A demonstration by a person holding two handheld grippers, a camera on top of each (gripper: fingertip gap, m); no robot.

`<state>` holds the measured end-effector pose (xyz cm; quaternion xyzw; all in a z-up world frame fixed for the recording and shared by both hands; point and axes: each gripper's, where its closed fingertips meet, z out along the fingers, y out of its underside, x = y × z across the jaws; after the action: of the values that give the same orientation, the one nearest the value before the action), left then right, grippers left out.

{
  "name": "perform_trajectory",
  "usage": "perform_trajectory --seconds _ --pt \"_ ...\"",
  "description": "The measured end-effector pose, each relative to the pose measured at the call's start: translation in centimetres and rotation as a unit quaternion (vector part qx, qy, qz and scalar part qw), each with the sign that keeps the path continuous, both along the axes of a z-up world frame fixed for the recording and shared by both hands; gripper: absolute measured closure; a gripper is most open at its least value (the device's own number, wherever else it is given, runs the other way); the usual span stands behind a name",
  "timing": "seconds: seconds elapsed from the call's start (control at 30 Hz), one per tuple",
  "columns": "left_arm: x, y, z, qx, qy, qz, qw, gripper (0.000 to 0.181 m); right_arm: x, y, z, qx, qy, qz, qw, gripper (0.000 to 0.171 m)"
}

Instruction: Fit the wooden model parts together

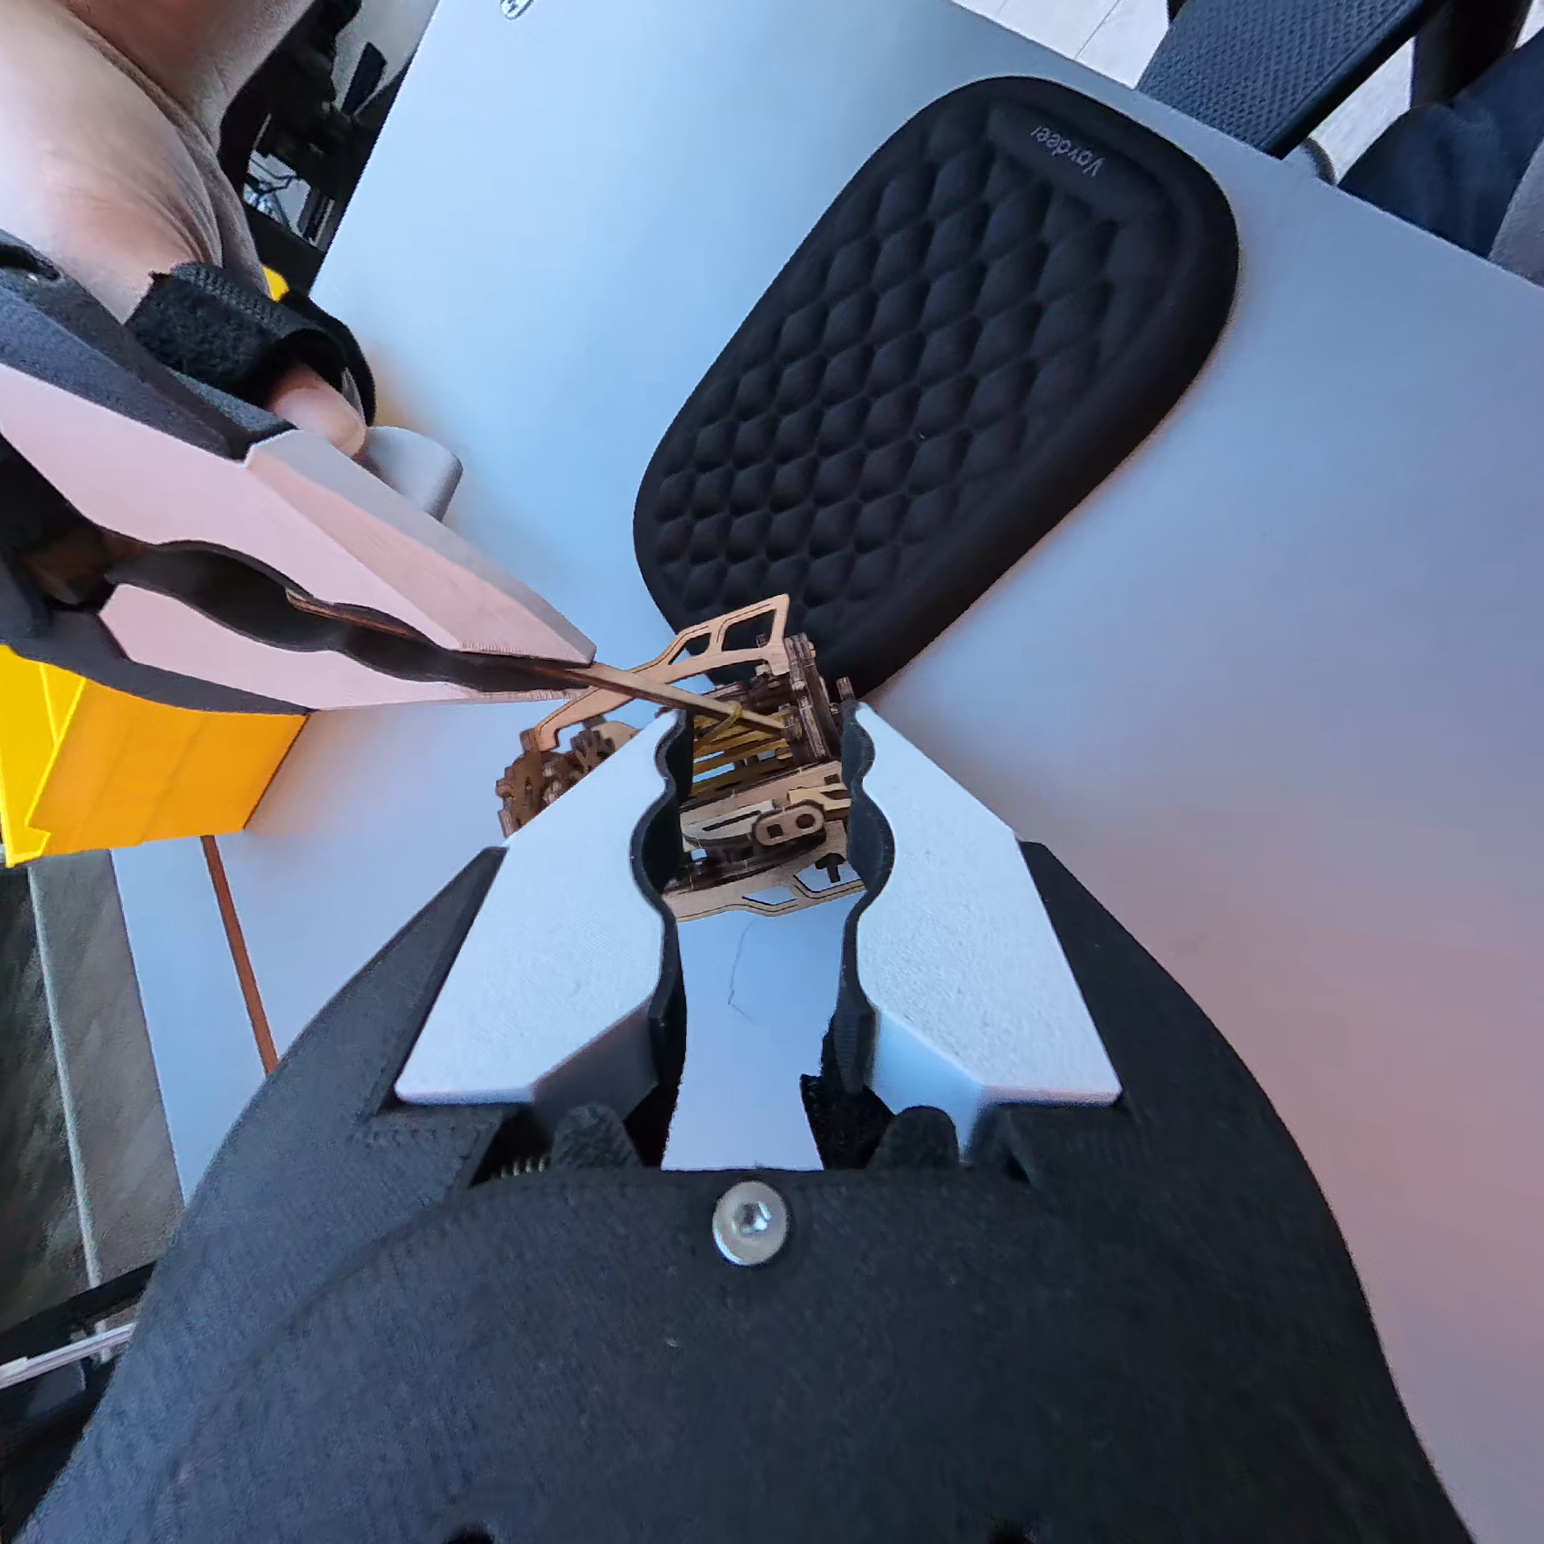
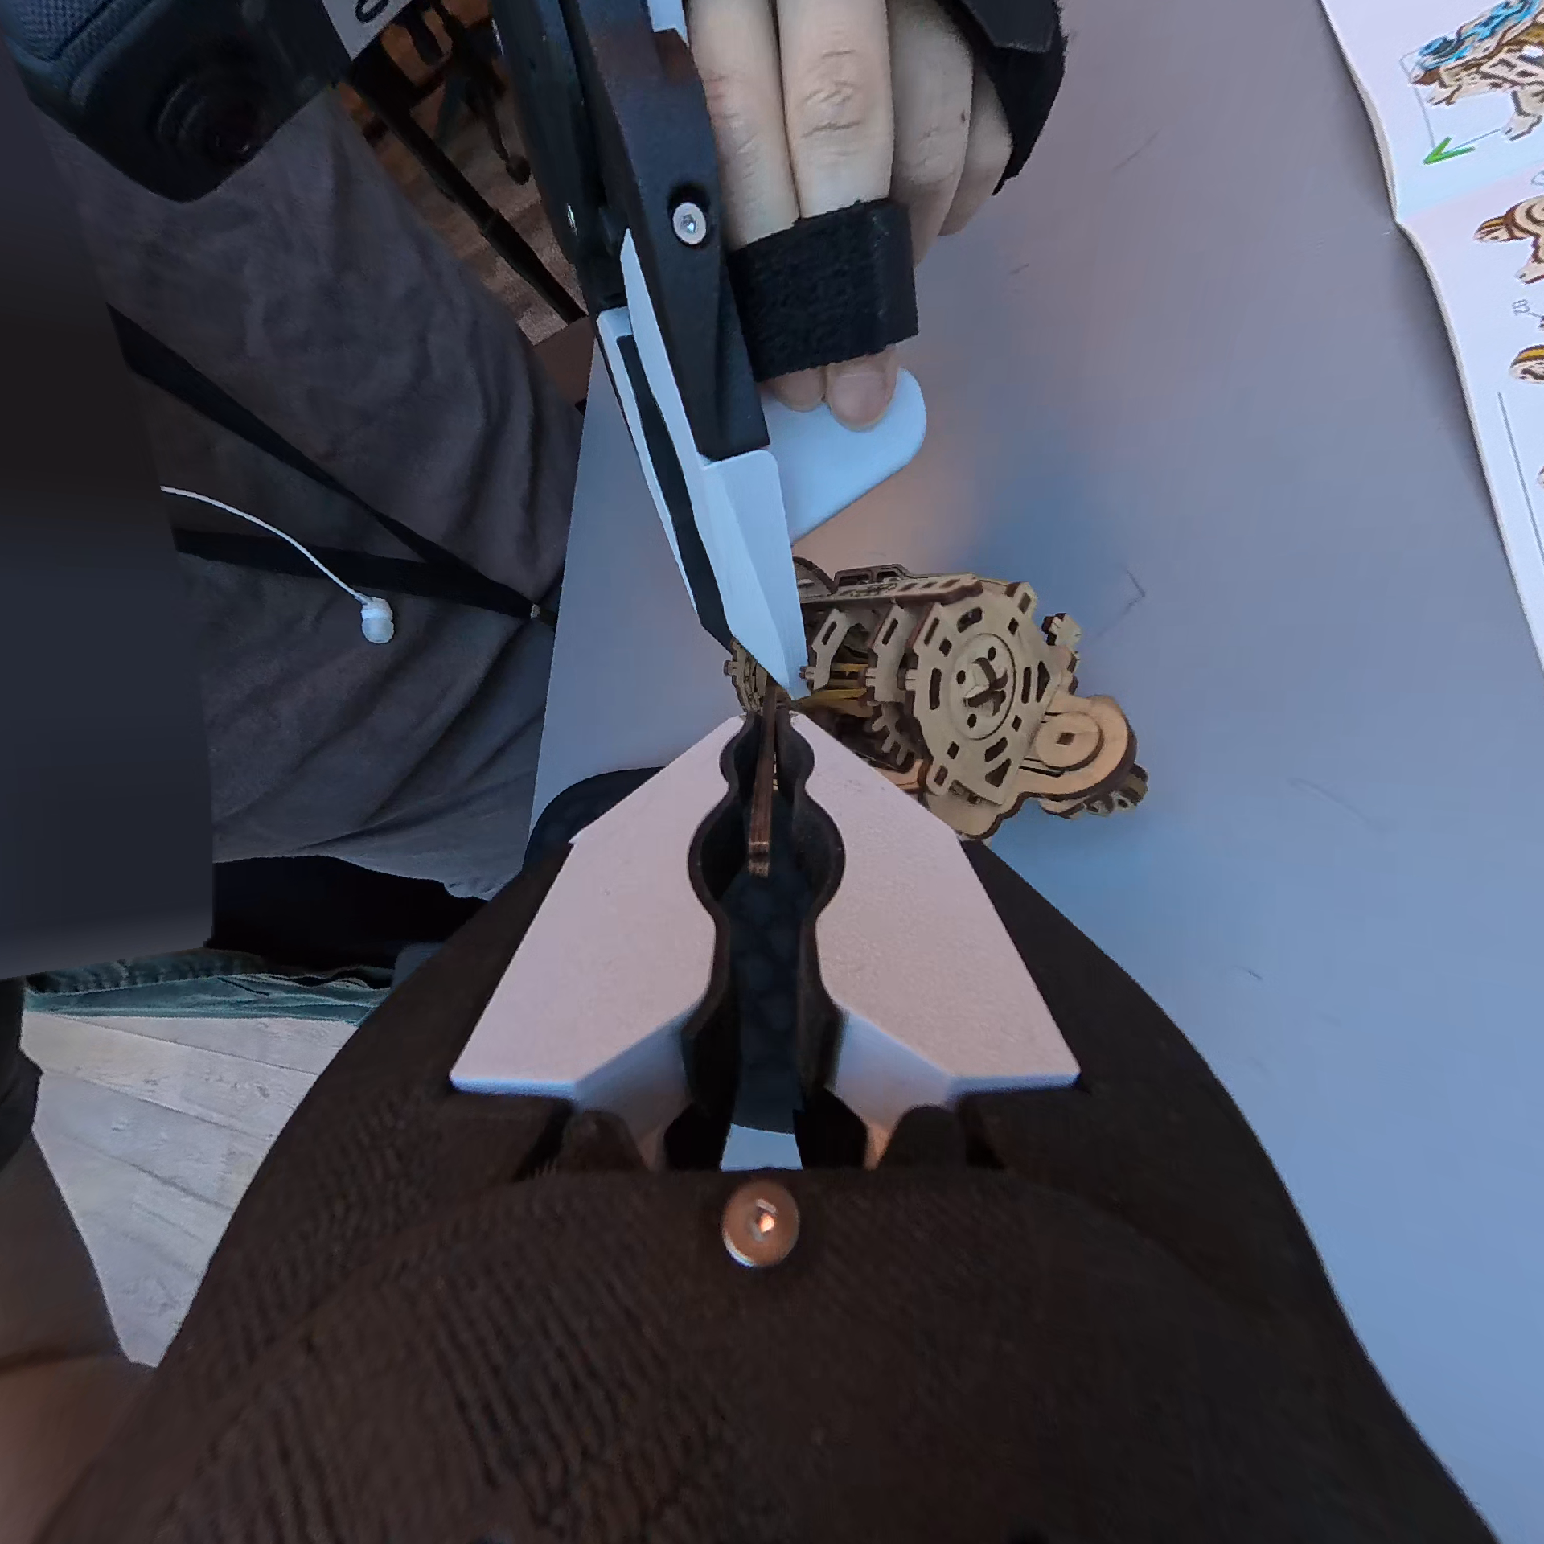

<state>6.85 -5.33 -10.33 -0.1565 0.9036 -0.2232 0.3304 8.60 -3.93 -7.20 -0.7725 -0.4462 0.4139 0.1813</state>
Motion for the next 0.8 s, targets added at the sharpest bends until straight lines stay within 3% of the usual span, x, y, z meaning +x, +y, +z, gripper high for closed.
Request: perform_trajectory --seconds 0.8 --pt "-0.7 -0.6 -0.8 0.019 0.069 -0.037 0.997 0.158 -0.5 -0.8 0.2 0.007 0.016 0.025 1.0 0.17"
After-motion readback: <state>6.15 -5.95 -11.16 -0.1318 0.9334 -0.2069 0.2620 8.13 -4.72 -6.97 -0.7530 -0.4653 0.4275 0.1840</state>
